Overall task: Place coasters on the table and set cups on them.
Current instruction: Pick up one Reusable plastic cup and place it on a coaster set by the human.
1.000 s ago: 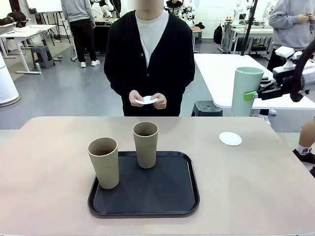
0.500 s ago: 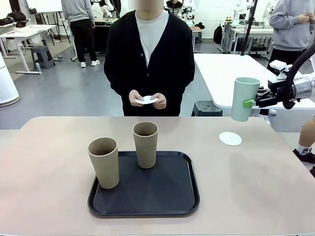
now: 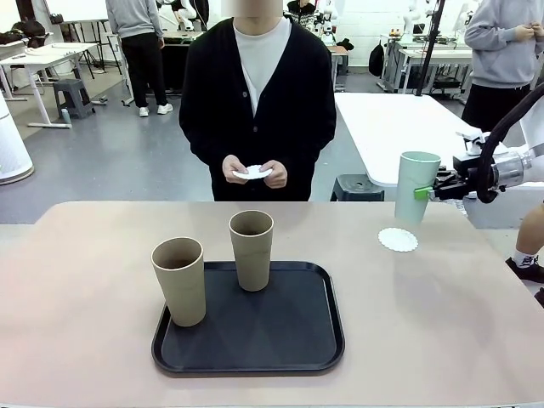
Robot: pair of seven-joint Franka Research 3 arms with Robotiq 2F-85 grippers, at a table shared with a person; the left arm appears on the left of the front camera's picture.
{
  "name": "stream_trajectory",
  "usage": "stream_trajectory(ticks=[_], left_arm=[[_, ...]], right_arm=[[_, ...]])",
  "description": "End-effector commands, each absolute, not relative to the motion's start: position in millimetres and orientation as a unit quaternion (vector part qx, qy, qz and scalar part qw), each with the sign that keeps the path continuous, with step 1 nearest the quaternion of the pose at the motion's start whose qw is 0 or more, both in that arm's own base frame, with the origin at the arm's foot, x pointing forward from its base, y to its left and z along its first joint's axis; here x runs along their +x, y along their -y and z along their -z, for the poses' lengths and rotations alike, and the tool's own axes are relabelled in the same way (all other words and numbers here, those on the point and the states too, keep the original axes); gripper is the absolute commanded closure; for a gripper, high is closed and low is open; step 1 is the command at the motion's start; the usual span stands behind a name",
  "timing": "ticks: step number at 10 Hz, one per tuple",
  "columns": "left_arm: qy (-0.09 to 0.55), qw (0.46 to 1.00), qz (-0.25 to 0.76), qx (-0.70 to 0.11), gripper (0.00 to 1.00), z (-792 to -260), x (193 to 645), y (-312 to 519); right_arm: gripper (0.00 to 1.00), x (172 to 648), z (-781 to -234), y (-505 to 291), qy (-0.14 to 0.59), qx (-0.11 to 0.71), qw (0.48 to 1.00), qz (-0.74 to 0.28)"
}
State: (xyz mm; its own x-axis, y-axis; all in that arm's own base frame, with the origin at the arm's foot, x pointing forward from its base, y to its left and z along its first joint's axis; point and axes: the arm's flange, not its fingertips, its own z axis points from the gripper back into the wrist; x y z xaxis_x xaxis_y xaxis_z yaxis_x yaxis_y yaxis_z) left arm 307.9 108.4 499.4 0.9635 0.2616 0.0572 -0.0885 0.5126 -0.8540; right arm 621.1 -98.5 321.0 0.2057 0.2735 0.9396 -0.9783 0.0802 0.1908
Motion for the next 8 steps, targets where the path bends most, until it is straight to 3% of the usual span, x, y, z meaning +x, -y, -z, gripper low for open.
stream_trajectory(ticks=[1,8], left_arm=[[0.093,0.862,-0.099,-0.488,0.00,-499.5,307.6,-109.2],[0.093,0.862,-0.099,-0.488,0.00,-499.5,307.6,-109.2]], right_arm=[[0.15,625.7,-320.4,96.0,0.390,0.464,0.622,-0.496],[0.15,621.5,-315.7,93.3,0.382,0.463,0.625,-0.499]])
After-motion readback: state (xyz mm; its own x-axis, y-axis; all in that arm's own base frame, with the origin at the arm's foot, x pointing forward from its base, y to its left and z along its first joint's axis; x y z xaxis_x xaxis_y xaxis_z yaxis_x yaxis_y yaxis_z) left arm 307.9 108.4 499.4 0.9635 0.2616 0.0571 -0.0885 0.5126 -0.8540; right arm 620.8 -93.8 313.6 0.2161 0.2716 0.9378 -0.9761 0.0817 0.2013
